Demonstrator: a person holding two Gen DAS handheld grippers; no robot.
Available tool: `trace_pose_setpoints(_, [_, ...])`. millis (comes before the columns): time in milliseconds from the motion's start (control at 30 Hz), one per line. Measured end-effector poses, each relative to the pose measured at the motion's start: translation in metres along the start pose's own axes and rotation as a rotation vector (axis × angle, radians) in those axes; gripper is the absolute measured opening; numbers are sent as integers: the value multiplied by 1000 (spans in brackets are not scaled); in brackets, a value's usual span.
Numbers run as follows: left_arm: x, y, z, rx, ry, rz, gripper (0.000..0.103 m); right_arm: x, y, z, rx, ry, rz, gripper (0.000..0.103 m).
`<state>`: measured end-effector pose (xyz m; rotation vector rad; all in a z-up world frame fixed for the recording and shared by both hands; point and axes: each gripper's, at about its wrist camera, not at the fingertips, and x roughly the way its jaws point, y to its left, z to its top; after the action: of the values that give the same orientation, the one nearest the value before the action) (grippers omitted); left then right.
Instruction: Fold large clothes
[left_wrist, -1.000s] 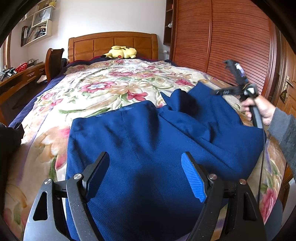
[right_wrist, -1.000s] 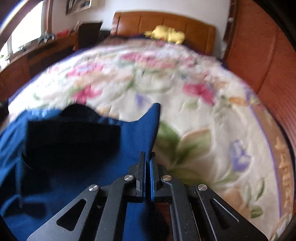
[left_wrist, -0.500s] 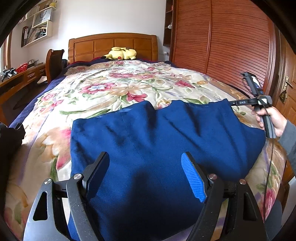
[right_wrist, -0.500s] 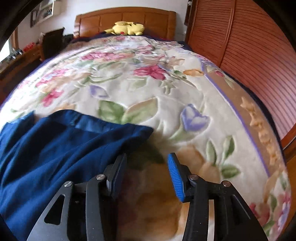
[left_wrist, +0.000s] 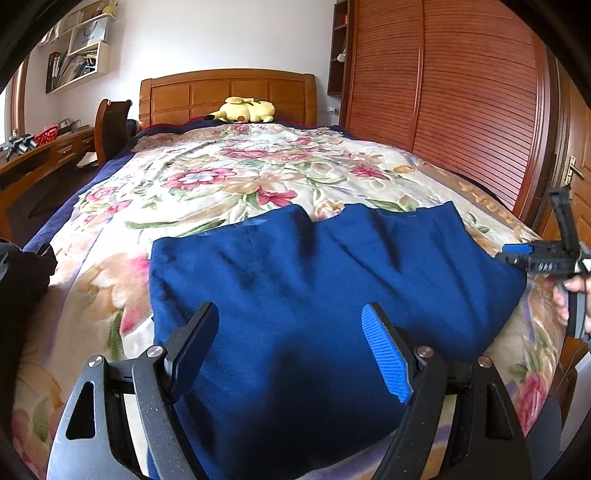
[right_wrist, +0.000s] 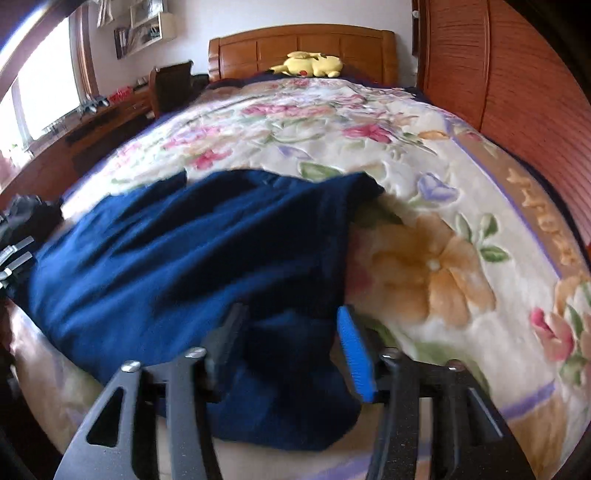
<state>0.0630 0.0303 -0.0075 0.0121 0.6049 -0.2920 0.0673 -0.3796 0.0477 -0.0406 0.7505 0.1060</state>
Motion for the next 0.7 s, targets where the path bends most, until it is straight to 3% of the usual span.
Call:
trace_pose_setpoints(200, [-2,-9,-8,6,1,-9,81,5,-15,-8,90,41,85,69])
trace_pose_setpoints(300, [-2,-19,-11,23,6,-14,81,-3,-9,-13,72,43,150,51])
trace_pose_setpoints(333, [-2,-23,-12,32,6,-19,81,-5,-9,-15,58,35,153,41])
trace_pose_setpoints(400, [-2,-30,-12,43,3,-25,81,-14,-11,-20,17,7,117,12])
trace_pose_setpoints(533, [-4,-43,-11,54,-6,-48,81,-46,-14,-33,22,-63,98,7])
trace_pose_setpoints(700, [-1,-63,-9,85,0,-78,81,-42,-11,-49,34,-54,40,7])
